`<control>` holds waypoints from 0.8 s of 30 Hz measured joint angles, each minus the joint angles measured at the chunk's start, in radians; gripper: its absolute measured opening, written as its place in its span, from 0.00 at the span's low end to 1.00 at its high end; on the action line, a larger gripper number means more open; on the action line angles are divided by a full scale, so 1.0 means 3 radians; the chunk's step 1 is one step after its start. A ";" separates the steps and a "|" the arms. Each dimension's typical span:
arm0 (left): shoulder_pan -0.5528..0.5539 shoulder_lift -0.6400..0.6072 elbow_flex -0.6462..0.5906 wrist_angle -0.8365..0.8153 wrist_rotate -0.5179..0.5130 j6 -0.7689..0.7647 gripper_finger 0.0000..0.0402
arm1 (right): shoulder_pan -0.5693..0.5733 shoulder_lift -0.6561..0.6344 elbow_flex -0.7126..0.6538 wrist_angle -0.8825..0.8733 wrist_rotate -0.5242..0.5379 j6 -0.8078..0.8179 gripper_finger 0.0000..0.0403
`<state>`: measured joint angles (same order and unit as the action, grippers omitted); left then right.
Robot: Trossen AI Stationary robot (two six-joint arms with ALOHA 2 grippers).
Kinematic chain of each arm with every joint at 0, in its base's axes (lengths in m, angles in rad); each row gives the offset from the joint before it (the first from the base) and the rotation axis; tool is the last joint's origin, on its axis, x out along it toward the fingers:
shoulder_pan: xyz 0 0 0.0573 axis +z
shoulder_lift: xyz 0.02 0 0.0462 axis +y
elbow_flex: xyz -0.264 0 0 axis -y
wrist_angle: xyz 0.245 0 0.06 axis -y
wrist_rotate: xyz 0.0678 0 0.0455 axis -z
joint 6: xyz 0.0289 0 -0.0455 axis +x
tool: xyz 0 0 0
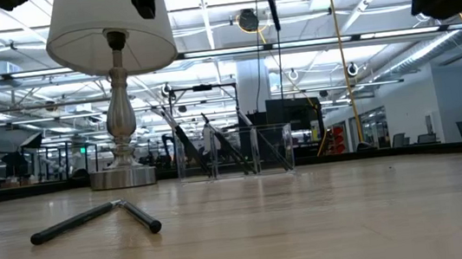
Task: Put items in baskets/containers
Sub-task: Put the black eyeshadow brush into the transparent organizer
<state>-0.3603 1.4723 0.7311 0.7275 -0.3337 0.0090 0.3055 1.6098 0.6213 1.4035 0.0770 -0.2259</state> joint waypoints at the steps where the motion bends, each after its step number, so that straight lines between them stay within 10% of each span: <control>1: 0.0000 0.0000 0.0000 0.0001 0.0003 -0.0021 0.30 | -0.0013 0.0065 0.0015 0.0092 0.0000 -0.0003 0.00; 10: 0.0000 0.0000 0.0000 -0.0024 0.0095 -0.0038 0.56 | -0.0082 0.0387 0.0079 0.0490 0.0110 0.0051 0.00; 24: 0.0000 0.0000 0.0000 -0.0084 0.0061 -0.0042 0.60 | -0.0077 0.0743 0.0552 0.0420 0.0089 0.0065 0.00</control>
<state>-0.3603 1.4723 0.7311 0.7024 -0.3153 -0.0036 0.2825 1.8328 0.7867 1.5295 0.1036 -0.2066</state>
